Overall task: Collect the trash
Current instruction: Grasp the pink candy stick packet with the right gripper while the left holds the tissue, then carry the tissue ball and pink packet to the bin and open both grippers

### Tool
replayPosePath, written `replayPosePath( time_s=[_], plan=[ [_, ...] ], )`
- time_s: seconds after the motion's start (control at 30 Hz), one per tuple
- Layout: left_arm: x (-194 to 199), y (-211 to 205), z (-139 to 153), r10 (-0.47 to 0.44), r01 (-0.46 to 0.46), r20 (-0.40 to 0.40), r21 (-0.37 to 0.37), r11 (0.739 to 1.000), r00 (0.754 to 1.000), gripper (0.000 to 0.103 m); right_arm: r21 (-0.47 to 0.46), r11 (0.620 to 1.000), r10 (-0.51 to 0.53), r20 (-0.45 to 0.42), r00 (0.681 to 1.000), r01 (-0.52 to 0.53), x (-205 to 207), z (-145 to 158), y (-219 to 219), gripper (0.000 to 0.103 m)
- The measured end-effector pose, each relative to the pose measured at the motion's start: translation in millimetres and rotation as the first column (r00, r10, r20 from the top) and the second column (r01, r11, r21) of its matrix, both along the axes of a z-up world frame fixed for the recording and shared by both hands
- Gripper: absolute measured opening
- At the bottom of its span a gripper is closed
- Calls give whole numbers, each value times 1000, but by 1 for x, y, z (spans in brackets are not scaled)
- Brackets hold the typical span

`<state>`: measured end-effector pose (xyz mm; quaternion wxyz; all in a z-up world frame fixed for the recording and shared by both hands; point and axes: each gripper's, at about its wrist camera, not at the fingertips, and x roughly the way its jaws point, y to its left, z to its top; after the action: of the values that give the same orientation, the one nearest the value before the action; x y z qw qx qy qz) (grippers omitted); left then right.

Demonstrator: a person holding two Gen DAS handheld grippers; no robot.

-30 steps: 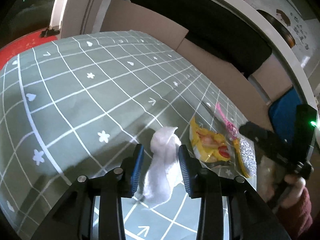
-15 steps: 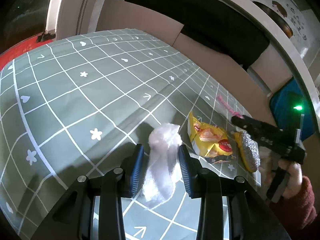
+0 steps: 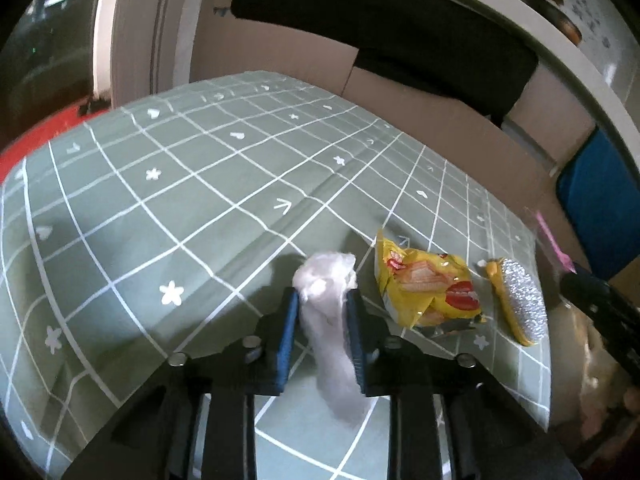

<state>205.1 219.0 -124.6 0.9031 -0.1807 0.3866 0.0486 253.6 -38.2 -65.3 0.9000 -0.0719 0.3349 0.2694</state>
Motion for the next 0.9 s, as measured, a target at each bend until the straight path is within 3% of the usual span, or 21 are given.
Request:
replayPosePath(
  time_s=[0.23,0.43,0.63,0.9],
  plan=[
    [-15,-23,43,-17,8,111,78,997,994,21,90,995,-51,-9,999,52,-16,10,-35,49],
    [-23,-58,90,-89,63,218,124,990,972,21,142,986,-92,50,995,84,-35,35,-63,49],
    [-26,-112,132,-212,169,319,159,973,924,21,158,978,-159,141,977,136,-58,65,-96,49],
    [-27,-186,162,-364,317,389,181,931,846,21,176,957,-269,226,936,232,-86,90,-147,49]
  ],
)
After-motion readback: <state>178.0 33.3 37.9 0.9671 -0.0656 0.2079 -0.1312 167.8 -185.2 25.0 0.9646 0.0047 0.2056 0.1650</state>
